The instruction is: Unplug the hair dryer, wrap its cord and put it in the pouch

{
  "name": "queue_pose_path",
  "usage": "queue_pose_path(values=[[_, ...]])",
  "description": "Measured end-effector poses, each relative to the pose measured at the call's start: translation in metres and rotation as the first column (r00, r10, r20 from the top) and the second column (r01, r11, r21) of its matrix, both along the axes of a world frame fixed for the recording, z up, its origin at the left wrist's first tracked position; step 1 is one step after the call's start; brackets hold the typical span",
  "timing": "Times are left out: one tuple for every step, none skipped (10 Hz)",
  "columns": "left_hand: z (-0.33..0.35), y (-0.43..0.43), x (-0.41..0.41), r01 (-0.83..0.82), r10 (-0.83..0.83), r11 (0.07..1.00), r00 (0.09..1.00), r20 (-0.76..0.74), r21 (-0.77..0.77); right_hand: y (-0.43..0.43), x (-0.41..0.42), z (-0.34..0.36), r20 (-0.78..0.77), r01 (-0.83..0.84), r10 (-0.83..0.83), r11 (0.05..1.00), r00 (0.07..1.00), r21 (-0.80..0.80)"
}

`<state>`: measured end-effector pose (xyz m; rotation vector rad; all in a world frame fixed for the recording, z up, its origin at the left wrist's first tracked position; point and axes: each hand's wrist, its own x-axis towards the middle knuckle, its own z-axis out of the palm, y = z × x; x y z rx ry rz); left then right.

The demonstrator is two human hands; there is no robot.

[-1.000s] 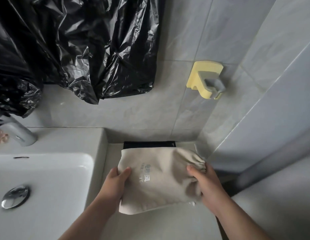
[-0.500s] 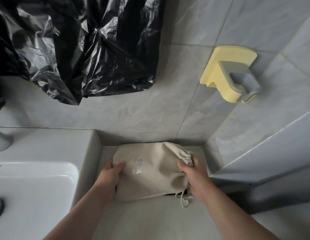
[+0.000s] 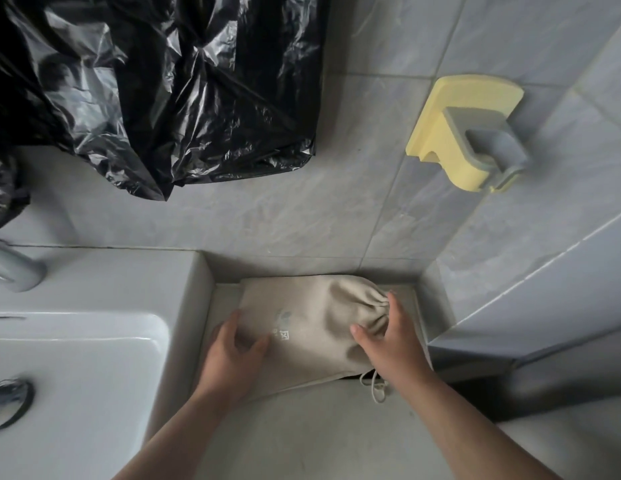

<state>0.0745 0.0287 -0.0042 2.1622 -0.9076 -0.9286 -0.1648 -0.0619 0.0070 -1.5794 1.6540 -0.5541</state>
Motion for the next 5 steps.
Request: queue_pose_path(values=[[0.011,0.002,0.006,0.104,-0.108,0.993,0.991,0.078,0.051,0.001,-0.002,0.005,-0.034,-0.05,0.05,0.999,0.998,0.011],[0.018,0.002,0.011,0.279,-0.306,0.942,0.941,0.142,0.184,0.003,-0.006,0.018,-0.086,-0.074,0.076,0.997,0.993,0.022],[0.022,0.003,0.015,0.343,-0.383,0.914,0.906,0.181,0.218,0.012,-0.008,0.042,-0.147,-0.154,0.143,0.986,0.979,-0.063],[0.021,0.002,0.022,0.347,-0.409,0.9,0.883,0.231,0.265,0.027,-0.008,0.098,-0.012,-0.227,0.227,0.967,0.974,-0.115],[0.02,0.002,0.028,0.361,-0.433,0.888,0.865,0.254,0.286,0.057,-0.021,0.188,0.34,-0.2,0.265,0.956,0.902,-0.214]])
